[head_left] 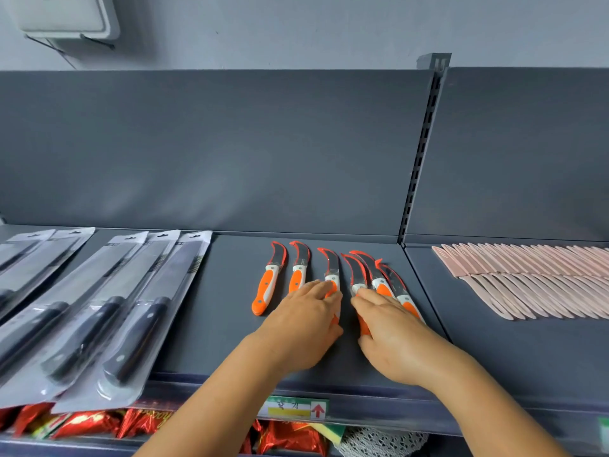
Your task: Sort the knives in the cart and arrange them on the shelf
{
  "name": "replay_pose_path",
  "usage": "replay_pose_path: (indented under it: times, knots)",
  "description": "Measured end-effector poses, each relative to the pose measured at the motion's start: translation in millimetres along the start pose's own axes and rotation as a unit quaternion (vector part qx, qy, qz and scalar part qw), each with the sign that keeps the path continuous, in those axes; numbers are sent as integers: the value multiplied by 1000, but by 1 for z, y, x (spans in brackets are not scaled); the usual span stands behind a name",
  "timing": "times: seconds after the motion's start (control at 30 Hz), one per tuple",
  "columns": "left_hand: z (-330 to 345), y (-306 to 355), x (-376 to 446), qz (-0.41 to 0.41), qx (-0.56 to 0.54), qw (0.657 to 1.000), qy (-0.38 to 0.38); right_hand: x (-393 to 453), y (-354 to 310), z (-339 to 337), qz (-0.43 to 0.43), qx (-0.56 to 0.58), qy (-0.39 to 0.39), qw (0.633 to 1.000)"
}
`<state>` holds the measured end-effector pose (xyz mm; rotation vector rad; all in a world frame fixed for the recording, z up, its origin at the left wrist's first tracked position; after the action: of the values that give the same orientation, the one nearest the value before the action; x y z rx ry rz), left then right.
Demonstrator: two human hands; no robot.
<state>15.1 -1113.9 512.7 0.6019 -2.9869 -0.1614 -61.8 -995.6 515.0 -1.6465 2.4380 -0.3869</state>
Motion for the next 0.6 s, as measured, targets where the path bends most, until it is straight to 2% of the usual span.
replay_pose_path:
  times: [0.1, 0.3, 0.6]
  knots:
    - [2, -3, 5, 5, 17, 1000, -20, 5, 4, 2, -10, 6, -15, 1000]
    - [4, -8, 16, -7, 47, 999, -5, 23, 12, 4, 19, -22, -17, 999]
    - [5, -13, 25, -15, 28, 999, -13, 51, 20, 10, 26, -5, -25, 999]
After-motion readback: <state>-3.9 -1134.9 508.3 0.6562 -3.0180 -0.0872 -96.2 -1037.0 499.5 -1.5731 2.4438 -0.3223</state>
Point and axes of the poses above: each hand's wrist, its own x-axis towards the middle knuckle, its own z-axis out of the palm, y = z × x, the point moved 2 cm from there along x, towards the middle knuckle, and after that the axes turned 12 degrees about -z, right-handed, at the moved point
